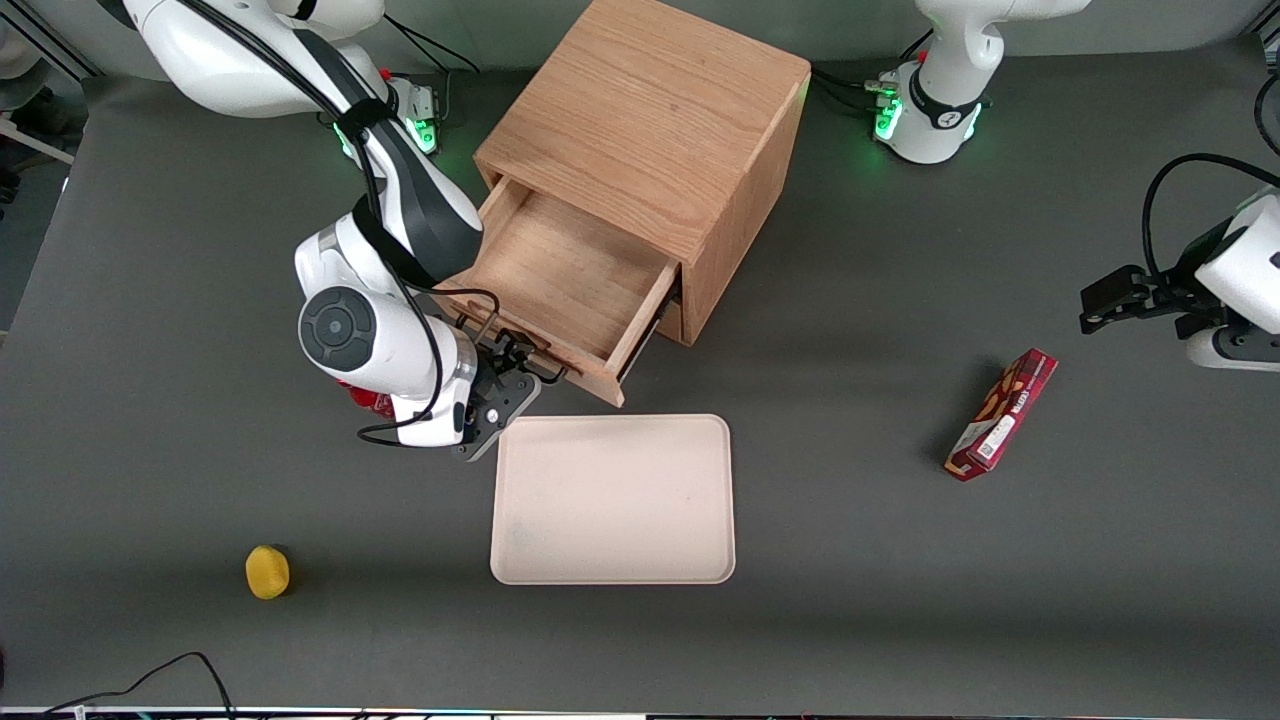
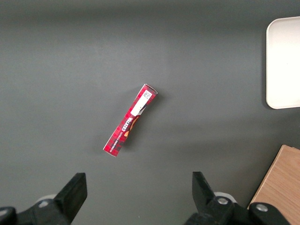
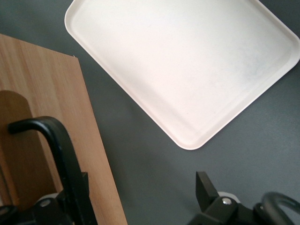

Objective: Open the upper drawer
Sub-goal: 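Pull the upper drawer outward by its handle with the right gripper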

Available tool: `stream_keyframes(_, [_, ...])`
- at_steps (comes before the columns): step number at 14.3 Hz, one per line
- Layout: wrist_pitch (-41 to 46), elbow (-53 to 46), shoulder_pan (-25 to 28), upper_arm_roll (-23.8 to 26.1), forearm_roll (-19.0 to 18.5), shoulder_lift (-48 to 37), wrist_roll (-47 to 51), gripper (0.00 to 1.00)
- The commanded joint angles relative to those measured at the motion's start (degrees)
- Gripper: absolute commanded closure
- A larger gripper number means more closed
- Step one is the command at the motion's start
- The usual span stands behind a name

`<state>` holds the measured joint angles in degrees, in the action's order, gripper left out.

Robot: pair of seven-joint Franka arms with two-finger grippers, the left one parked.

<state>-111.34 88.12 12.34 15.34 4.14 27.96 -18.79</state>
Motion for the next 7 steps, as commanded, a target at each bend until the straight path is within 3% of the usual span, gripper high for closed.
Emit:
stream_keyframes(1, [0.51, -2.95, -0.39, -0.22, -1.16, 2.19, -1.08, 0.00])
stream_keyframes(7, [6.13, -9.97, -0.39, -1.72, -2.46, 5.17, -1.51, 0.00])
